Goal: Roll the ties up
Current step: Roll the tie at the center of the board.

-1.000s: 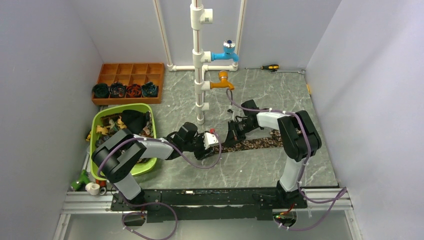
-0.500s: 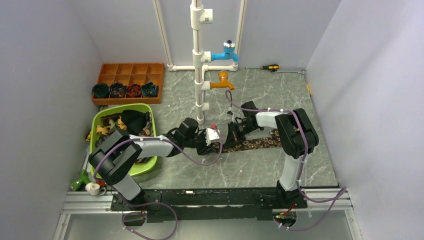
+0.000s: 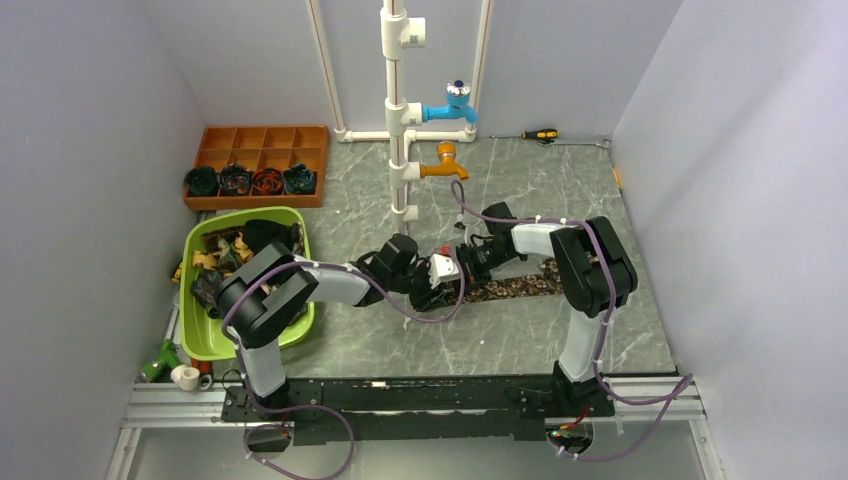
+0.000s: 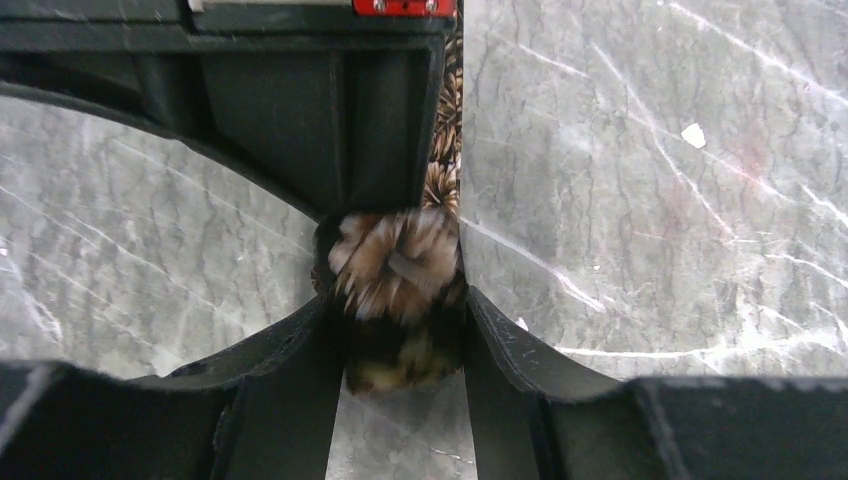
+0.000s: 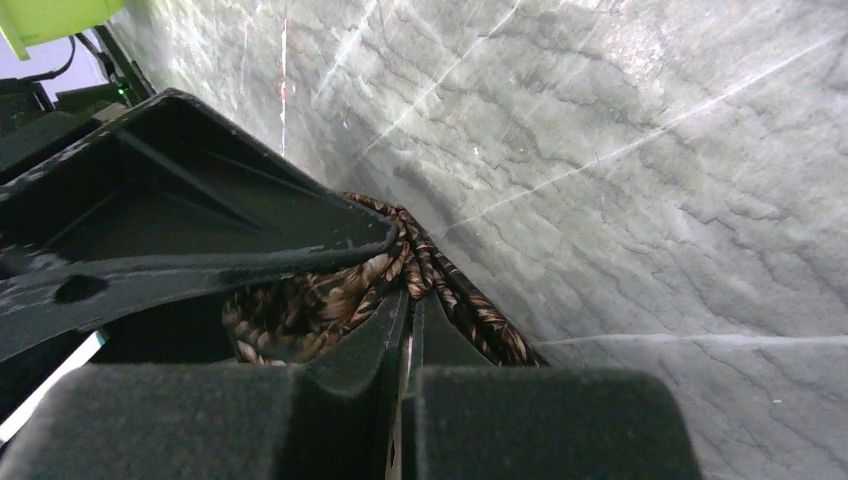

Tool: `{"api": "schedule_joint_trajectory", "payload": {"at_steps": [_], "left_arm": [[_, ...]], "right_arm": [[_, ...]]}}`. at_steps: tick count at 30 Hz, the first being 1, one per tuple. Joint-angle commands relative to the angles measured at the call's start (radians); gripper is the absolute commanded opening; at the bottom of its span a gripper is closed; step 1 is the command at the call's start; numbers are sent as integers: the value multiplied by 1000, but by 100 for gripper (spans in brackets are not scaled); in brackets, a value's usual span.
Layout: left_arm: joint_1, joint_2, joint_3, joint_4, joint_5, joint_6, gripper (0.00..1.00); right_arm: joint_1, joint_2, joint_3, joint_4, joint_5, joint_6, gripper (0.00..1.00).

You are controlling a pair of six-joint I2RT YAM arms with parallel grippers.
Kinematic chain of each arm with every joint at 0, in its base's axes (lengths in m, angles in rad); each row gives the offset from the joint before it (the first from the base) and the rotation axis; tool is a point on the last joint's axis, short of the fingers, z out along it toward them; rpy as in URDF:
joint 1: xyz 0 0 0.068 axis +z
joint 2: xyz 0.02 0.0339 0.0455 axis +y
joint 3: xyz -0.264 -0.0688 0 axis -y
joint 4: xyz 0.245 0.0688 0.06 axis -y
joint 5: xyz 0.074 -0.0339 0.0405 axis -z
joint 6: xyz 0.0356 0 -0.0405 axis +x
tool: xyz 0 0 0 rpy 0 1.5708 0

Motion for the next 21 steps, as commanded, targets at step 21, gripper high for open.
{"api": "schedule_joint_trajectory", "payload": {"at_steps": [21], "left_arm": [[-7, 17, -15, -183, -70, 101, 32]], "right_arm": [[-51, -98, 42, -143, 47, -88, 30]]}}
